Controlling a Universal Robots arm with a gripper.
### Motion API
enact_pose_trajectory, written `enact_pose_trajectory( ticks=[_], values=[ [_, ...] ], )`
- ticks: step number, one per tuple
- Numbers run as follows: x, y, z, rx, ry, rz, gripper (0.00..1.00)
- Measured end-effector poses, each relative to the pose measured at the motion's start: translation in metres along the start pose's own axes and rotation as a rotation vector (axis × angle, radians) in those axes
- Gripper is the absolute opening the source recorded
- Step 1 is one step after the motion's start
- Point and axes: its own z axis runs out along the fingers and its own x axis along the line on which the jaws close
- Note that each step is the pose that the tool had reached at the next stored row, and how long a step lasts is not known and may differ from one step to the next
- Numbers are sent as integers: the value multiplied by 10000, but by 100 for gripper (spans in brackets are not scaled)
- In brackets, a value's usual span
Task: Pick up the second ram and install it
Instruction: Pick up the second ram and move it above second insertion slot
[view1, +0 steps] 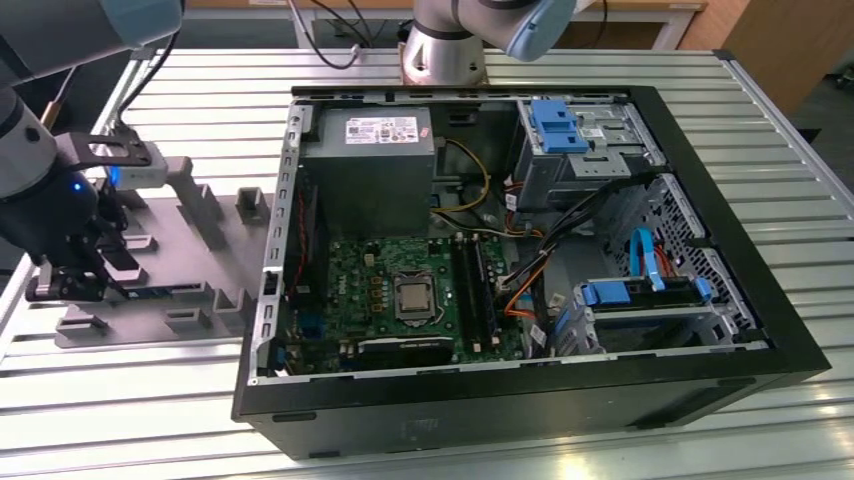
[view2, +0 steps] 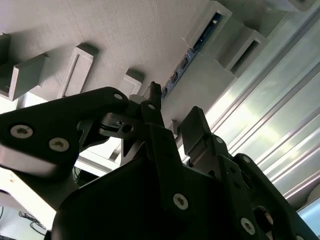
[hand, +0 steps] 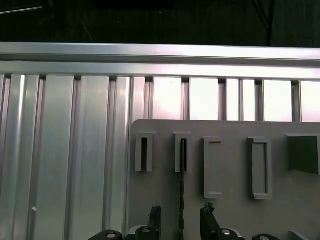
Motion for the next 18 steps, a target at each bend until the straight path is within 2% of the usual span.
enact_pose_trajectory(
  ticks=[5,18],
  values=[
    [7,0,80,-1,1,0,44],
    [12,23,191,25,0,-2,44]
  ],
)
